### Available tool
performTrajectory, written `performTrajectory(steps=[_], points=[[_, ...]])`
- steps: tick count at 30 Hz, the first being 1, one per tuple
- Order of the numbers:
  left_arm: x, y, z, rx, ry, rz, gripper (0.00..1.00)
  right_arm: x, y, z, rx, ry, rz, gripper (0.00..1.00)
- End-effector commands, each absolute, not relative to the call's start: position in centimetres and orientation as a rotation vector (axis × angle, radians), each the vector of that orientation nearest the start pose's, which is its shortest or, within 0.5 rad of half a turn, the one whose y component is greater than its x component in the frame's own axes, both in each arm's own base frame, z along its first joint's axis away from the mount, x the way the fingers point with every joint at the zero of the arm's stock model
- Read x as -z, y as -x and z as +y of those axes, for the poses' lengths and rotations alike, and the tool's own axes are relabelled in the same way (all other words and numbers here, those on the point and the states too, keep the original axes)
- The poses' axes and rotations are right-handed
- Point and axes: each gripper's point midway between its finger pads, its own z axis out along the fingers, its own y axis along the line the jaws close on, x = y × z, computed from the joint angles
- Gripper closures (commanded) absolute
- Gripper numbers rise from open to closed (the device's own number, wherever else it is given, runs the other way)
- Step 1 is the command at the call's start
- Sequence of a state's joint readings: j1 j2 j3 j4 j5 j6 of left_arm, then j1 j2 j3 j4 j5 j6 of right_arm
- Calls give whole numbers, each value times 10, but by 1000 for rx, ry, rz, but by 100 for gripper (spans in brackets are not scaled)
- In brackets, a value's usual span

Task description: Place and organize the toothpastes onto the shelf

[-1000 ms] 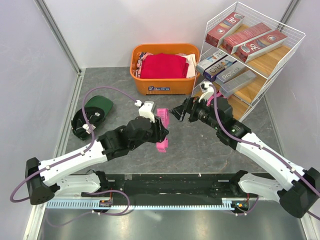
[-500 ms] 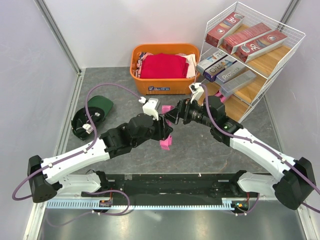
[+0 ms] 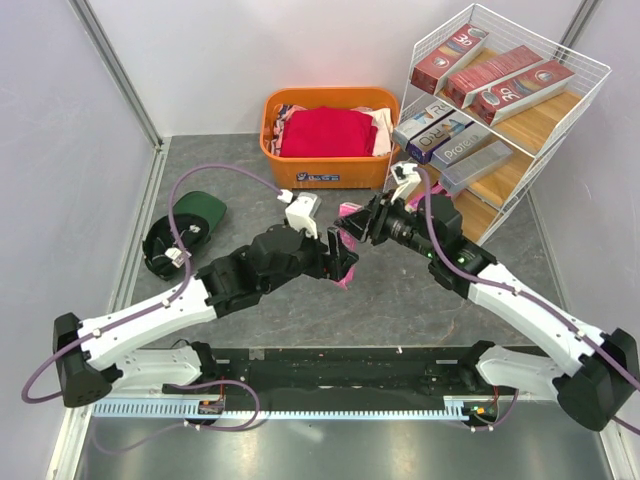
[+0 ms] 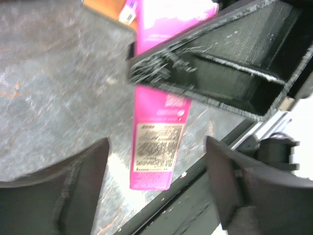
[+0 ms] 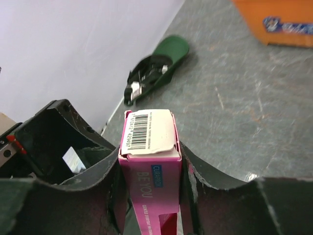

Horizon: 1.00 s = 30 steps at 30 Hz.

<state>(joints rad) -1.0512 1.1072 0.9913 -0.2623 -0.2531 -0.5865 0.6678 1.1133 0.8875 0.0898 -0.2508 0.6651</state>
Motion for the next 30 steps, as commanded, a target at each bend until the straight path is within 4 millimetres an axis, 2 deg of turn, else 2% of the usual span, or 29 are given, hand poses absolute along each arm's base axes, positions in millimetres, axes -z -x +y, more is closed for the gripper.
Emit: performTrajectory(steps=[1, 3, 4, 5, 6, 7, 8, 10, 11, 12, 16, 17, 18, 19, 20, 23, 27, 30], points=[[-312, -205, -304, 952, -213, 1822, 9, -336, -264, 268, -1135, 103, 1668, 55], [-314, -207, -300, 974, -186, 1803, 6, -341, -266, 256, -1099, 53, 1637, 57], [-322, -207, -297, 992, -169, 1777, 5, -353, -262, 249, -1096, 36, 1599, 57], [-325, -211, -294, 998, -150, 1764, 3, -354, -264, 241, -1070, 1, 1585, 57], [-322, -210, -295, 1026, -146, 1770, 2, -358, -264, 235, -1058, -20, 1566, 57], [-334, -210, -295, 1075, -130, 1720, 1, -369, -259, 226, -1053, -41, 1525, 57], [-339, -216, -291, 1100, -110, 1693, 0, -371, -258, 220, -1043, -62, 1510, 57], [-338, -210, -299, 1226, -134, 1676, 0, -387, -252, 201, -1023, -125, 1439, 56], [-345, -218, -298, 1276, -124, 1618, 0, -389, -250, 194, -1018, -147, 1417, 55], [-347, -209, -306, 1381, -162, 1617, 0, -393, -250, 185, -1004, -191, 1390, 55], [-359, -204, -323, 1595, -261, 1504, 0, -416, -233, 153, -1015, -287, 1252, 55], [-355, -198, -333, 1654, -320, 1509, 0, -421, -230, 147, -1021, -303, 1223, 55], [-371, -193, -336, 1705, -359, 1414, 0, -424, -228, 143, -1023, -315, 1204, 55], [-374, -189, -340, 1739, -392, 1384, 1, -430, -223, 136, -1025, -334, 1173, 55], [-378, -182, -343, 1791, -429, 1361, 1, -433, -222, 133, -1029, -339, 1159, 55], [-383, -178, -355, 1835, -503, 1296, 2, -443, -217, 126, -1028, -350, 1127, 54], [-379, -175, -371, 1848, -576, 1296, 2, -452, -211, 127, -1047, -331, 1113, 55], [-384, -168, -380, 1876, -624, 1268, 3, -455, -210, 127, -1057, -324, 1107, 55]])
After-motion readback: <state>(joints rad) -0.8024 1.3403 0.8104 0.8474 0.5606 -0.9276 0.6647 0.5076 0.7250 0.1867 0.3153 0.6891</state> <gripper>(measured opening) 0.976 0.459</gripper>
